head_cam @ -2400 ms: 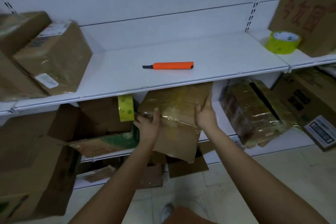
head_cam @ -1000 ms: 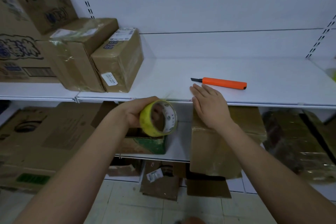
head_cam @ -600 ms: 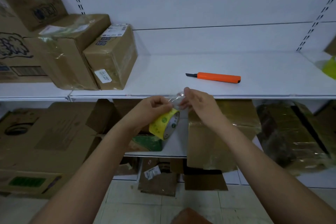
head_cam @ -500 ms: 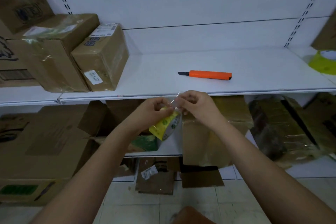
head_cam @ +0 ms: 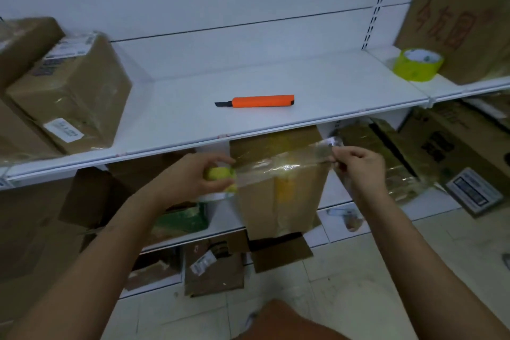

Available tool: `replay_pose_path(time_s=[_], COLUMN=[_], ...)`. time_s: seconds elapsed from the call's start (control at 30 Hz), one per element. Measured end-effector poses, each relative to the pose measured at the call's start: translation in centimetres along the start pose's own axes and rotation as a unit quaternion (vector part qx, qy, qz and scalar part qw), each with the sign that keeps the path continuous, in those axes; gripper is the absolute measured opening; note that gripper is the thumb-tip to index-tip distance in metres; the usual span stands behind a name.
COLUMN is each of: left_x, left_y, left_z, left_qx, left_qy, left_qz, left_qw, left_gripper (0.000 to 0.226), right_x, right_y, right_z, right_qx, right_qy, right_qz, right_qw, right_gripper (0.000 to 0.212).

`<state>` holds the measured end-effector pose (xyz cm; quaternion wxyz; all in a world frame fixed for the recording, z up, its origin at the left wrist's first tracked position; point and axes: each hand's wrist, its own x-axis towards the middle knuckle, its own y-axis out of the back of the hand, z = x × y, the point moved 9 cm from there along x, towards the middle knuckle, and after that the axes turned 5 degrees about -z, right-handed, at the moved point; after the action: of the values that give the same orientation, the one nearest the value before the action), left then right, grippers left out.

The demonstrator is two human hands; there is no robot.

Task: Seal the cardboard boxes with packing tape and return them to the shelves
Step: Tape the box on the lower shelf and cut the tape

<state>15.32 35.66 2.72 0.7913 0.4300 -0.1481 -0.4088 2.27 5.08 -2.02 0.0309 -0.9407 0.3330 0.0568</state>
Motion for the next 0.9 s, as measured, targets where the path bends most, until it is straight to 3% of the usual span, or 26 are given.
replay_pose_path(time_s=[0.1, 0.27, 0.47, 0.7, 0.83, 0.9], left_x=[-0.3, 0.8, 1.5, 3.2, 4.1, 4.5], left_y=[0.5, -0.1, 0.3, -1.2, -2.5, -3.6], left_z=[-2.4, -2.5, -3.4, -4.7, -6.5, -7.1], left_qx=[0.069, 0.148, 0.234, 0.239, 0.211, 0.197], left_qy=[0.034, 0.061, 0.100, 0.113, 0.113, 0.107], left_qz=[0.017, 0.046, 0.067, 0.041, 0.007, -0.021], left_qw=[0.997, 0.986, 0.965, 0.964, 0.971, 0.974], left_gripper=[0.054, 0.050, 0.060, 0.063, 0.063, 0.067], right_x=[0.9, 1.1, 1.9, 2.9, 3.6, 4.1], right_y=[4.0, 4.1, 3.4, 3.6, 2.2, 2.2], right_z=[0.7, 2.3, 3.1, 5.1, 7.2, 8.0], right_qx=[-0.015, -0.023, -0.038, -0.030, 0.079, 0.081], right_qy=[0.005, -0.008, -0.008, -0.042, -0.127, -0.160], right_qz=[0.048, 0.066, 0.069, 0.071, 0.028, 0.017], right_qw=[0.999, 0.998, 0.997, 0.996, 0.988, 0.984], right_gripper=[0.014, 0.010, 0.010, 0.008, 0.013, 0.013])
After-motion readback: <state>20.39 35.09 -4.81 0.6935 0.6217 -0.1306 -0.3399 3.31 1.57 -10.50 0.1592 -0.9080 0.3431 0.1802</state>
